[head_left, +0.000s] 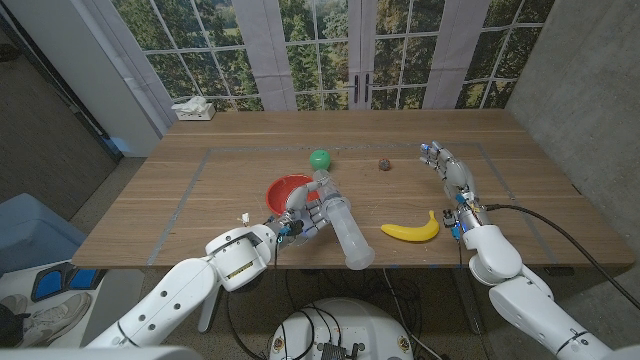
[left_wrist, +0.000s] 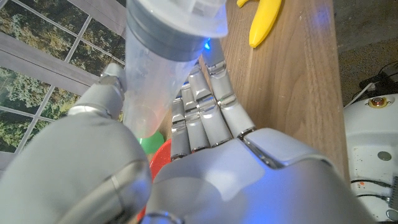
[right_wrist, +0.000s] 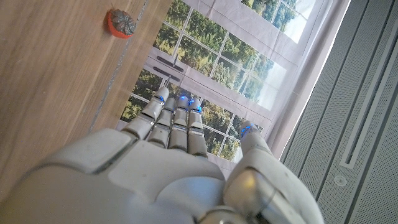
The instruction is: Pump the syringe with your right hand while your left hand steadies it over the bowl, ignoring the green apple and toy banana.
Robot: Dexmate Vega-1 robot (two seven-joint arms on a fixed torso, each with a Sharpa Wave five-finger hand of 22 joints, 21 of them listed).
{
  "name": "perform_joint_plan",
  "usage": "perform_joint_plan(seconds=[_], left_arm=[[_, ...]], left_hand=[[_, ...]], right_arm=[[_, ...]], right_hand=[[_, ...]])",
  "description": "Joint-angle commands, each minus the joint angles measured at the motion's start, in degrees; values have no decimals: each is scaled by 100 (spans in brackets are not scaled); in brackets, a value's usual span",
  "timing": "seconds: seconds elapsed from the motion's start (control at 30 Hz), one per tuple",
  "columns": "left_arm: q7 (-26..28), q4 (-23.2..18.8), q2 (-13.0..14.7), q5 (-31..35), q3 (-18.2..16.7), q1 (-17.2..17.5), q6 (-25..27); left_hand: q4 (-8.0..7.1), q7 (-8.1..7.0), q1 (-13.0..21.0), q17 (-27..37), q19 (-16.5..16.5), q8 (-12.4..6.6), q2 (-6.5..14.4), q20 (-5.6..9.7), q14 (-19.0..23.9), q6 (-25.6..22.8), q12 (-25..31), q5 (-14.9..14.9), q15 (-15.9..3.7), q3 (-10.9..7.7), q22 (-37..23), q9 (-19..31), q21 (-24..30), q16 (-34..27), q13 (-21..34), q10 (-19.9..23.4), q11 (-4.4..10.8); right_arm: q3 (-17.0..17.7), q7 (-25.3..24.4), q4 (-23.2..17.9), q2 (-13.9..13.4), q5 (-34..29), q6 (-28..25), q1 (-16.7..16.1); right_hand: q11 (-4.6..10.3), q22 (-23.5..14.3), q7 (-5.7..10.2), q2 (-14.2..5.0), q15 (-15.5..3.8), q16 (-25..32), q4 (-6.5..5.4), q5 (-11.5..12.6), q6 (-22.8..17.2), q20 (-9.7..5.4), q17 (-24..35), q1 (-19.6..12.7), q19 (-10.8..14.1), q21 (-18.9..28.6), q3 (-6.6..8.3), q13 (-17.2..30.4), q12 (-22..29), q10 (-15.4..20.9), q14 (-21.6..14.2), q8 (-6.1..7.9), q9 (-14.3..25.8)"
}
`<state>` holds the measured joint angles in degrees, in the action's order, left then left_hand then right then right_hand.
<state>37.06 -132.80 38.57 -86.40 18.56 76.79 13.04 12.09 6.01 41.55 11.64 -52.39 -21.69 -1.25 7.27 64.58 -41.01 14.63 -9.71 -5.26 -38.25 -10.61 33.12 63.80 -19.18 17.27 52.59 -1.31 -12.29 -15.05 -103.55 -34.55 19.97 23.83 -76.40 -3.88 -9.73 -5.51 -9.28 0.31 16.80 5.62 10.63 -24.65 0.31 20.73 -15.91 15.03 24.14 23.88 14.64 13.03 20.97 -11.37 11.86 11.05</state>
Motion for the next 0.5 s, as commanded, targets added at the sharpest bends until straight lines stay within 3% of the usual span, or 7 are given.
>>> perform_joint_plan(seconds=[0.03, 0.27, 0.4, 0.5], left_arm=[[-142, -114, -30, -122, -64, 441, -593], [-264, -207, -21, -126, -107, 660, -812], [-274, -301, -60, 100, -116, 826, -1047], [-305, -310, -64, 21, -151, 902, -1098]], left_hand=[[-487, -39, 831, 5, 61, -261, 1154, 397, 708, 81, -86, -17, -792, -556, -9, 195, 25, 48, -54, 1169, 1261], [-525, -61, 728, -1, 94, -298, 1166, 388, 686, 189, -183, -16, -788, -587, 4, 296, 24, 89, -114, 1082, 1277], [-554, -66, 656, -4, 107, -327, 1173, 382, 680, 258, -229, -15, -788, -611, 10, 367, 24, 113, -154, 1051, 1300], [-562, -58, 634, -4, 111, -330, 1176, 379, 678, 297, -242, -15, -787, -621, 13, 391, 23, 121, -167, 1044, 1305]], right_arm=[[-58, -19, -15, -49, -24, -82, 97], [-82, -149, 36, 60, -176, 134, 74], [-94, -436, 115, 267, -642, 581, -17], [-57, -484, -13, 241, -777, 591, -141]], right_hand=[[37, -20, 18, 27, -44, -20, 29, 16, -25, -4, 12, 8, 40, -28, 26, 5, -10, 7, 15, -9, 29], [89, -21, 61, 0, -101, -60, 27, 16, -23, -57, 10, 7, 2, -80, 36, 0, -46, -77, 107, -10, 28], [188, -23, 179, -30, -163, -102, 10, 10, 52, -91, 10, 13, -40, -139, 49, -12, -120, -273, 209, -41, 25], [214, -23, 244, -31, -202, -116, 8, 8, 79, -96, 7, 13, -42, -160, 53, -20, -135, -325, 238, -50, 23]])
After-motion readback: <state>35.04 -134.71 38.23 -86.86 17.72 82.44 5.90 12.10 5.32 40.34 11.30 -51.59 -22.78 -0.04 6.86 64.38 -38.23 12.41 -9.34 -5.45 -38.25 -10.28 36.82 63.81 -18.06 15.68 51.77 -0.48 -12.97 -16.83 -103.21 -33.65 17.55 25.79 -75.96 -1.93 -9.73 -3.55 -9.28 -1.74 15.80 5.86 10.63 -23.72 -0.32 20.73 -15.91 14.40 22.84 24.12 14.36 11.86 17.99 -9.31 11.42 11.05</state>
